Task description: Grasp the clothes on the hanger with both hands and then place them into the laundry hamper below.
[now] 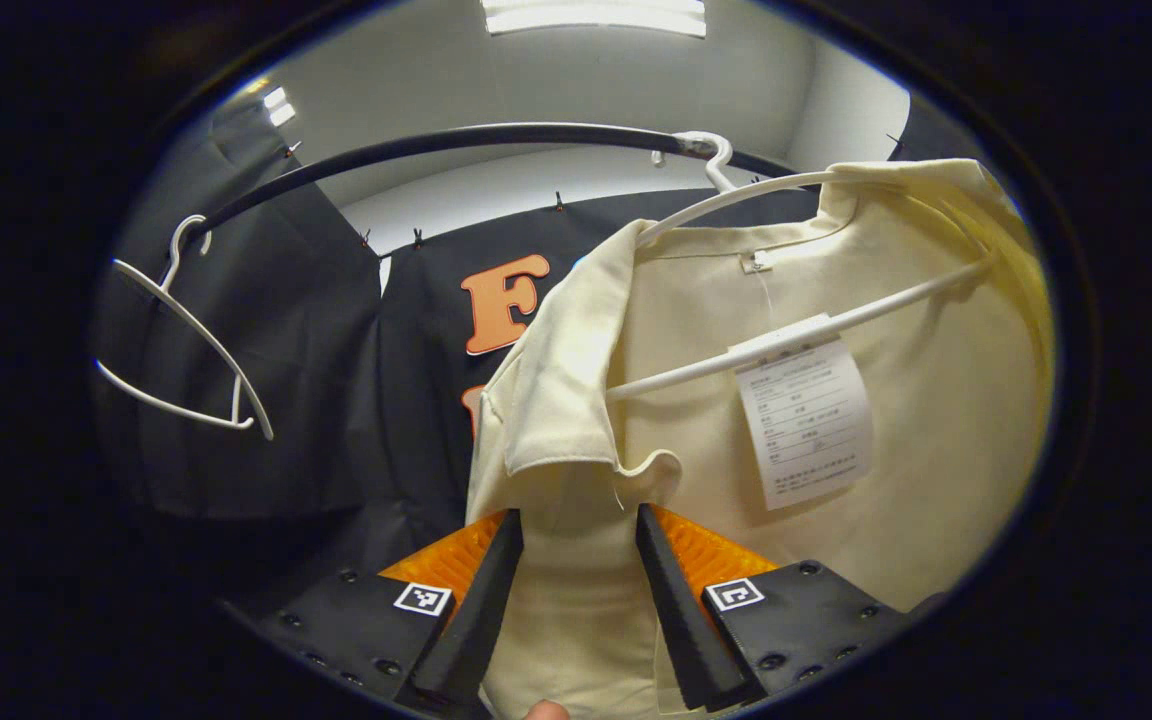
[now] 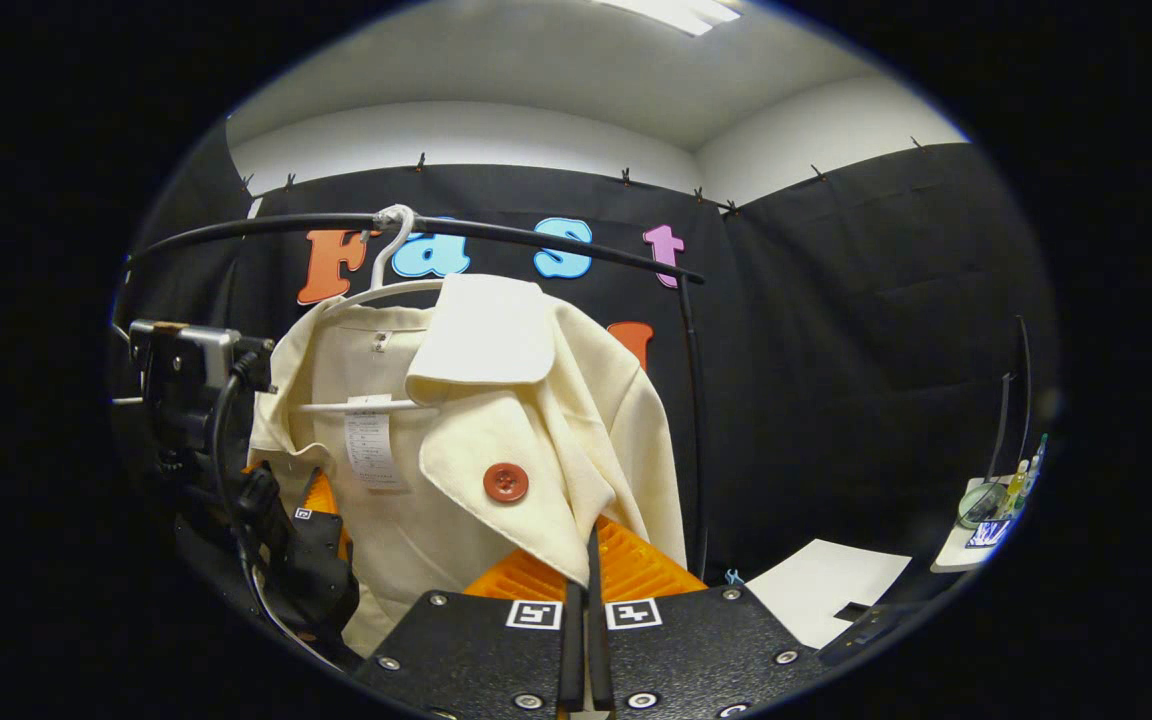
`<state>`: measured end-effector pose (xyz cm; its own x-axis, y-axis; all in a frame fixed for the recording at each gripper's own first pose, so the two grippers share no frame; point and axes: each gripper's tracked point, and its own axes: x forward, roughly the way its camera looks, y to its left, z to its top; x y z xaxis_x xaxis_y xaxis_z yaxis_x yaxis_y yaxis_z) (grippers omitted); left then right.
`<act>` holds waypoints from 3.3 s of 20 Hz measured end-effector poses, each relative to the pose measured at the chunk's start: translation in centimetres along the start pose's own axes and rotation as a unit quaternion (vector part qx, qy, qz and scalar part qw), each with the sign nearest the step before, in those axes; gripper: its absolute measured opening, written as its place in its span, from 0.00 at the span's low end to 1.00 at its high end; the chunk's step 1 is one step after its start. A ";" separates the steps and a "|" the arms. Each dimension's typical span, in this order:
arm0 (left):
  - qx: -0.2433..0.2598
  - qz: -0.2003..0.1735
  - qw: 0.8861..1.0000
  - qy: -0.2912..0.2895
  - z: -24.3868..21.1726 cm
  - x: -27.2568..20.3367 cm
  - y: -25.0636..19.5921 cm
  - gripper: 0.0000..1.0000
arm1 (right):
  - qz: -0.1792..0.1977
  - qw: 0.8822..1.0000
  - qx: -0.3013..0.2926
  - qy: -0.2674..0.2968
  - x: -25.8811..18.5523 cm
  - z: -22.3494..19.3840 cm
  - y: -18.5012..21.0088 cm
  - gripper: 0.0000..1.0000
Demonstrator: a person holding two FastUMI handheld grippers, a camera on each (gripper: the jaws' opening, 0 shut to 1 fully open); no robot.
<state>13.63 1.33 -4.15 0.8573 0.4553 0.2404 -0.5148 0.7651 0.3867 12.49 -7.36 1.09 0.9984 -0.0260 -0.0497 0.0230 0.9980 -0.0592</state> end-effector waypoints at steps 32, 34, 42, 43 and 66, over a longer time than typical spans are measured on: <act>-0.008 -0.143 0.990 -0.006 -3.2 1.3 -4.5 0.95 | 0.021 1.000 -0.010 -0.001 -2.1 -0.3 2.1 0.04; 0.017 -0.134 0.991 0.000 -4.2 2.1 -3.9 0.97 | 0.023 1.000 -0.014 -0.002 -2.2 -0.2 2.4 0.04; 0.058 -0.162 0.985 0.000 -3.6 2.0 -0.6 0.16 | -0.001 1.000 -0.022 -0.010 -1.8 0.2 0.8 0.03; 0.070 -0.152 0.986 -0.002 -3.1 1.7 0.6 0.17 | -0.009 1.000 -0.022 -0.016 -1.7 0.5 0.1 0.02; 0.080 -0.114 0.988 -0.061 9.7 4.4 12.6 0.12 | -0.115 0.980 -0.065 -0.148 -1.6 13.2 -9.4 0.01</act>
<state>10.87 8.56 10.40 0.9487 0.2141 0.2327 -0.3118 0.7555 0.5762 11.31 -15.92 14.93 0.9391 -0.2133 0.2696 0.2625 0.9512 -0.1619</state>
